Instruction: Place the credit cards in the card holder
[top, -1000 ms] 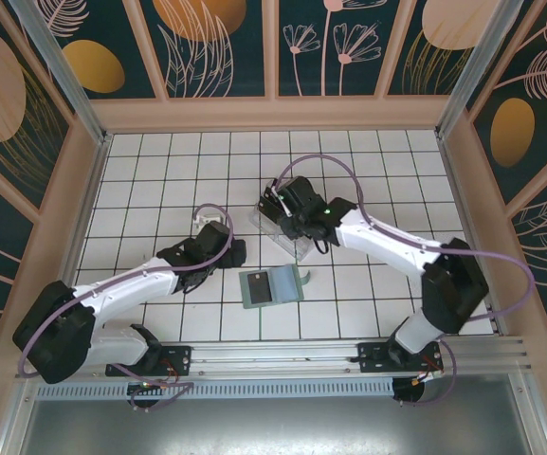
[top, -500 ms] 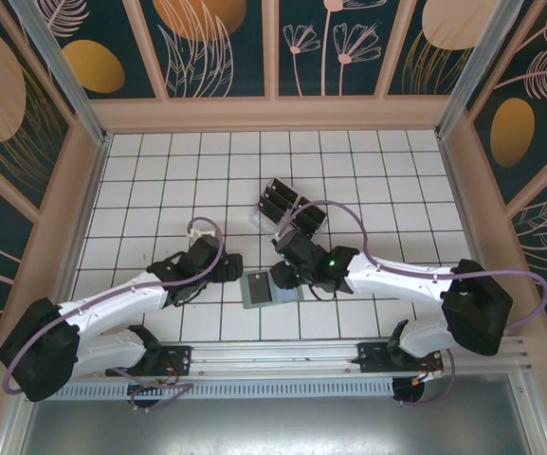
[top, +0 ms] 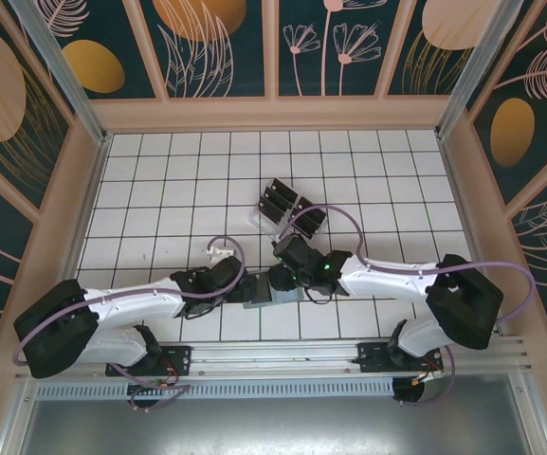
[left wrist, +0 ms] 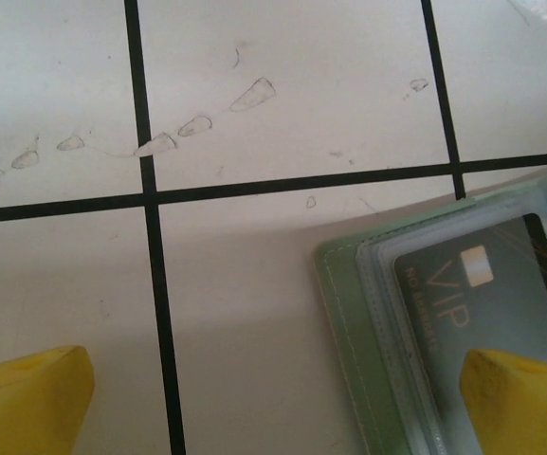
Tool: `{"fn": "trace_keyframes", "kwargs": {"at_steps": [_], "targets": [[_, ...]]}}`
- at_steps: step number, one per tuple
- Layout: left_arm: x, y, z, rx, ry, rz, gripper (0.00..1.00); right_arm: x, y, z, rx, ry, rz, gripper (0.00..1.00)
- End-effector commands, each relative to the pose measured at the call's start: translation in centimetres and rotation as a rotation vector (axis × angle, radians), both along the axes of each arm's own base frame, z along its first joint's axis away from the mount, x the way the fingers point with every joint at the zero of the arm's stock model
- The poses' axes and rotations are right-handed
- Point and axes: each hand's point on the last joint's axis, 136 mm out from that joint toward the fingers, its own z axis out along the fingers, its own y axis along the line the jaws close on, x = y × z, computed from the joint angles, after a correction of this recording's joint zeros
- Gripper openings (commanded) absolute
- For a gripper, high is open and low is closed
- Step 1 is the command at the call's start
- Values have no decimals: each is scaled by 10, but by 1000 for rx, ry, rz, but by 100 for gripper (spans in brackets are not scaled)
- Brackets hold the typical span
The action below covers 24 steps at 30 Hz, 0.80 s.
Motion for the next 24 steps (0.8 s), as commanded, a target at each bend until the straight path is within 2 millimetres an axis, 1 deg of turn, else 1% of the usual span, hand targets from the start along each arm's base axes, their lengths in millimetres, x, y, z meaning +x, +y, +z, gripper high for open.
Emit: {"fn": "trace_keyframes", "kwargs": {"at_steps": [1, 5, 8, 14, 20, 24], "targets": [[0, 10, -9, 41, -12, 39, 99, 1, -7, -12, -31, -8, -23, 41], [-1, 14, -12, 65, -19, 44, 99, 1, -17, -21, -43, 1, -46, 45], [-1, 15, -13, 81, -21, 45, 99, 1, -22, -25, -36, 13, -55, 46], [0, 17, -19, 105, -18, 45, 99, -1, -20, -34, -15, 40, -51, 46], [-1, 18, -26, 116, -8, 45, 99, -5, -13, -42, 7, 68, -39, 46], [-1, 18, -29, 120, -6, 45, 99, -5, -10, -44, 32, 78, -49, 45]]}}
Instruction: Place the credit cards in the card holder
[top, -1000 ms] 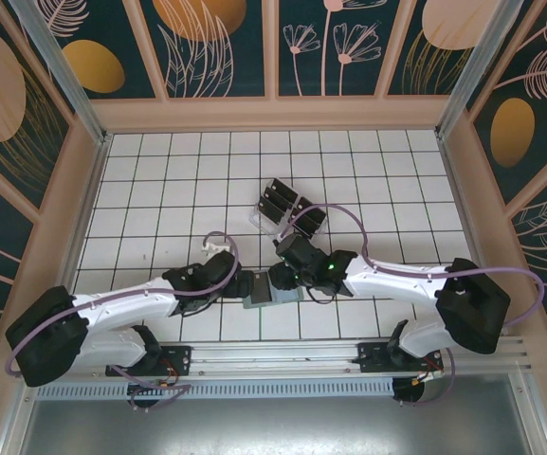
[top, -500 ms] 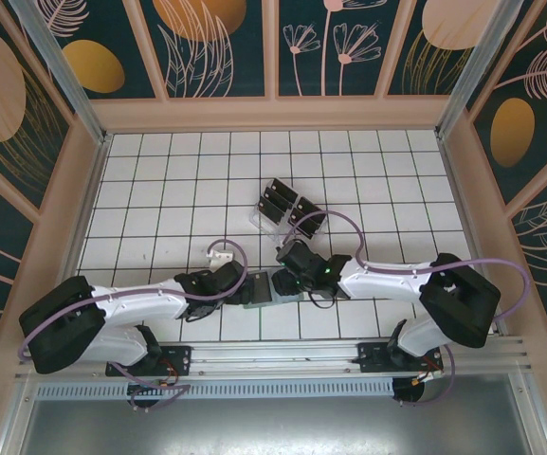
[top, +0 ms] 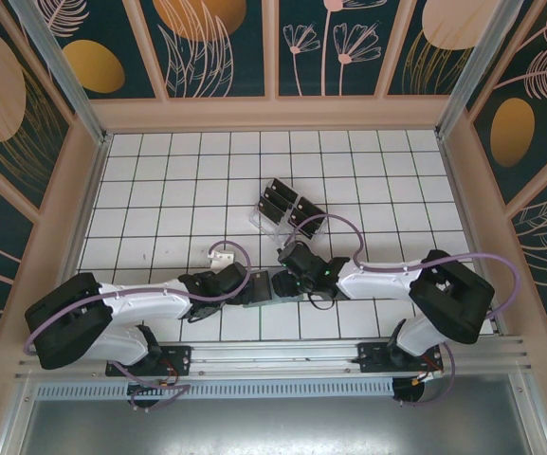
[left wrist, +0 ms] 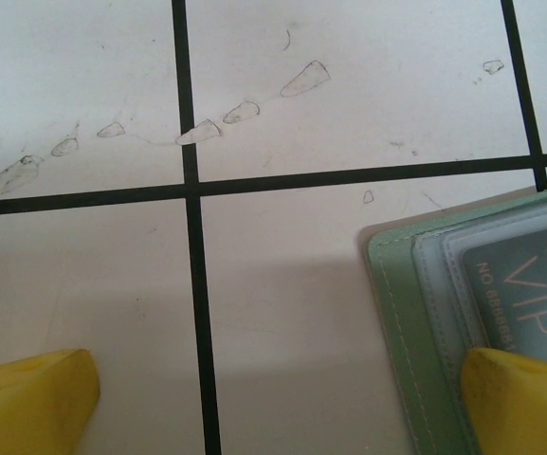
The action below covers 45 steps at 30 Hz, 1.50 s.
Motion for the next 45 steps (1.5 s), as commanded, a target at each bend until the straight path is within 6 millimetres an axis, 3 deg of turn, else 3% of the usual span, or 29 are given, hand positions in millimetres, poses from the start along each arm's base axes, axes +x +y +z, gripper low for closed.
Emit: {"fn": "trace_keyframes", "kwargs": {"at_steps": [1, 12, 20, 32, 45], "targets": [[-4, 7, -15, 32, 32, 7, 99, 0, 2, -5, 35, 17, -26, 45], [-3, 8, -6, 10, 10, 14, 99, -9, 26, 7, 236, 108, -33, 45], [-2, 8, 3, -9, -11, 17, 99, -9, 33, 14, 303, 130, -53, 45], [0, 7, 8, -34, -27, 24, 99, -11, 45, 40, 440, 148, -64, 45], [0, 4, 19, -91, -58, 19, 99, -11, 49, 41, 510, 167, -85, 45]]}}
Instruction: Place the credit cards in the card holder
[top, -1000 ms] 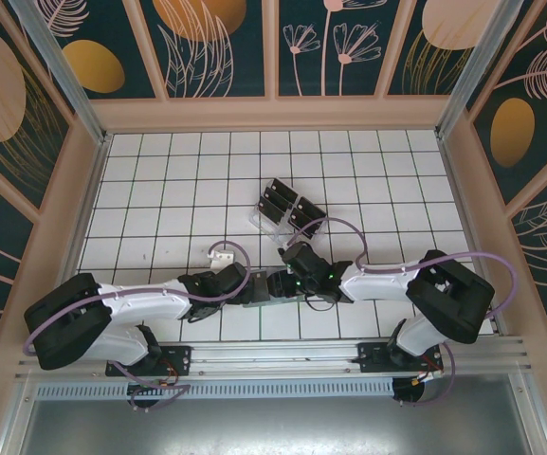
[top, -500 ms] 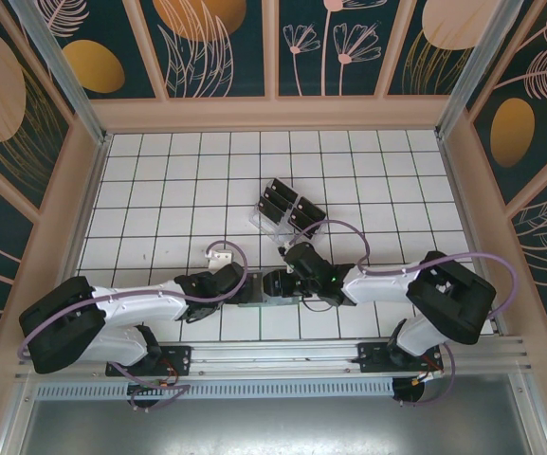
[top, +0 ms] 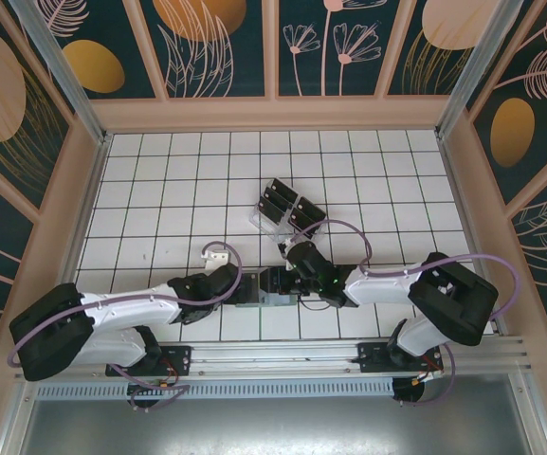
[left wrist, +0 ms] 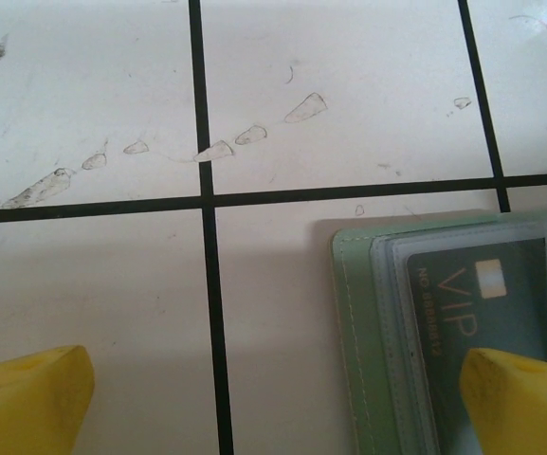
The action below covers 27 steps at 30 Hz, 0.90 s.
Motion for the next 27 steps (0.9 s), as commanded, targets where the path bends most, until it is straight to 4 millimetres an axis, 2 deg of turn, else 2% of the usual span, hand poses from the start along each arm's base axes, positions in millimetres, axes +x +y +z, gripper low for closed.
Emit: {"fn": "trace_keyframes", "kwargs": {"at_steps": [1, 7, 12, 17, 23, 27], "targets": [[2, 1, 3, -25, -15, 20, 99, 1, 4, 11, 75, 1, -15, 45], [1, 4, 5, -52, -21, 47, 99, 2, 9, 28, 155, -11, -22, 45], [2, 13, 13, -85, -49, 105, 99, 2, 18, 35, 198, -2, -12, 45], [2, 20, 23, -124, -78, 140, 99, 3, 31, 32, 210, 14, 12, 44], [2, 27, 27, -129, -92, 167, 99, 4, 53, 20, 207, 50, 60, 44], [1, 29, 26, -128, -91, 170, 99, 9, 61, 28, 209, 37, 87, 44]]}}
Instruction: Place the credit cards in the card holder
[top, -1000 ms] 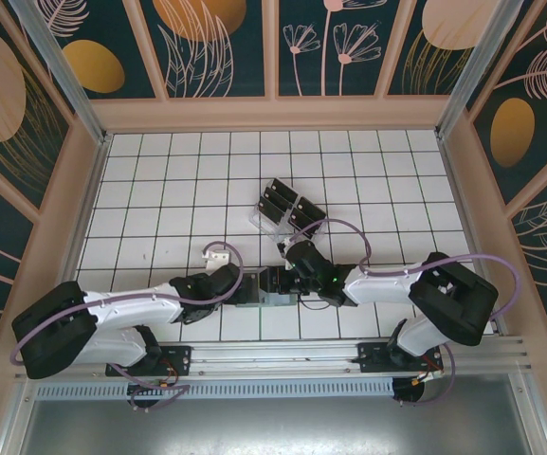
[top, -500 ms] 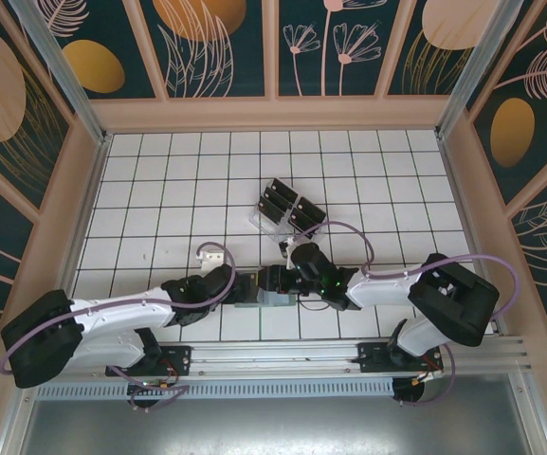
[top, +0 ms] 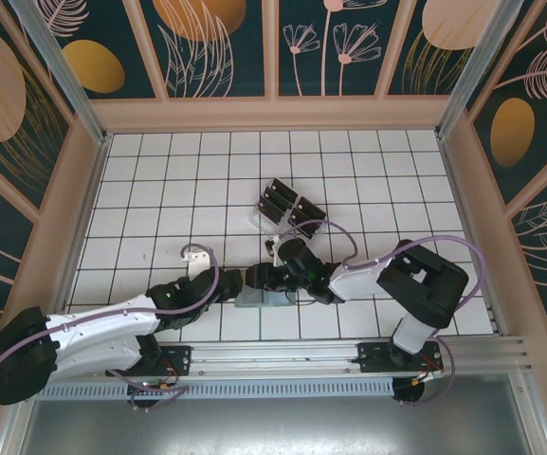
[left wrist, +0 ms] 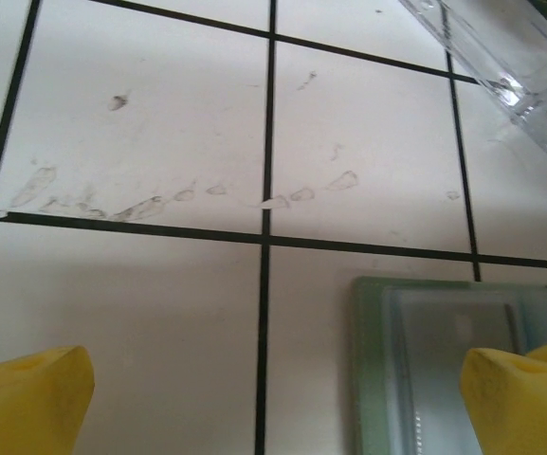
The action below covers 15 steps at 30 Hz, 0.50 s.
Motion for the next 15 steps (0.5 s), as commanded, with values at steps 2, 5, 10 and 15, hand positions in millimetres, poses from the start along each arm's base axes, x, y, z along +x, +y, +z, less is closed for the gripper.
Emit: {"fn": "trace_keyframes", "kwargs": {"at_steps": [2, 5, 10, 15], "targets": [[-1, 5, -2, 4, 2, 22, 99, 9, 16, 39, 62, -71, 46, 44], [0, 3, -2, 7, 3, 14, 99, 26, 4, 67, 7, -159, 39, 44], [2, -4, -4, 21, 14, -6, 99, 72, -42, 98, -226, -306, -29, 44], [5, -9, -2, 24, 9, -12, 99, 108, -85, 98, -551, -401, -33, 43]]}}
